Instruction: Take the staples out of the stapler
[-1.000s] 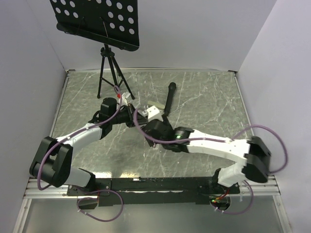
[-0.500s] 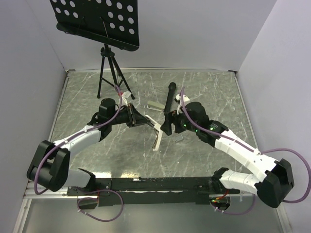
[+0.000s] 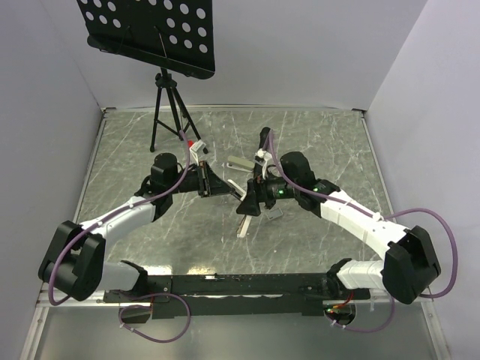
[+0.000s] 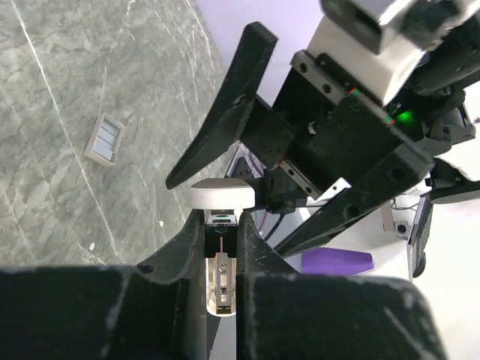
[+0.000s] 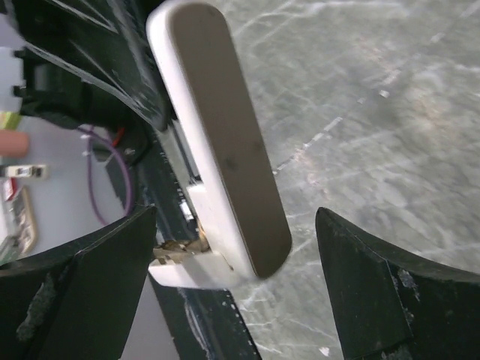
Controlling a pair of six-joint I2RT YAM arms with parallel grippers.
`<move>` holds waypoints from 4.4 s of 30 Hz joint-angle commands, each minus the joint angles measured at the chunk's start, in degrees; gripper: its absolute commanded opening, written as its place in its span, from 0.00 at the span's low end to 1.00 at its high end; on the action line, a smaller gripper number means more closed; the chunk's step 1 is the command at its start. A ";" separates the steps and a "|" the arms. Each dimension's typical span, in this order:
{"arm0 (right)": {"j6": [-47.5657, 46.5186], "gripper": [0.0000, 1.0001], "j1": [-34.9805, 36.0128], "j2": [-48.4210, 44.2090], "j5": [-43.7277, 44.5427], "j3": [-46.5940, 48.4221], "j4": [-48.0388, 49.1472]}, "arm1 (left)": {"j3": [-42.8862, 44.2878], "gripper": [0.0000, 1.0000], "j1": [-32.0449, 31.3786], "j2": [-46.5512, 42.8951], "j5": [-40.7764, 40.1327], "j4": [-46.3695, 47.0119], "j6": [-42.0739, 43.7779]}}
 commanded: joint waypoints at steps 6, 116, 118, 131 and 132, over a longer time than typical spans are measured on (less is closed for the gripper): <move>0.35 0.68 -0.42 -0.81 -1.67 1.77 5.77 | 2.32 0.01 -0.39 -0.79 2.14 1.47 3.23; 2.37 0.10 9.51 -3.63 -14.24 1.76 -7.05 | -0.14 0.41 -17.35 -21.87 -2.77 -31.68 77.87; 2.63 0.15 9.33 -4.24 -12.75 1.67 -6.97 | -0.57 0.18 -17.35 -21.87 -7.15 -26.77 70.23; 4.83 0.93 9.42 -19.00 15.54 5.64 -14.70 | 5.84 0.01 -17.35 -20.20 -25.77 -32.26 37.99; 5.09 0.93 9.42 -21.45 17.91 5.11 -14.61 | 6.80 0.01 -17.27 -20.20 -27.38 -32.81 36.56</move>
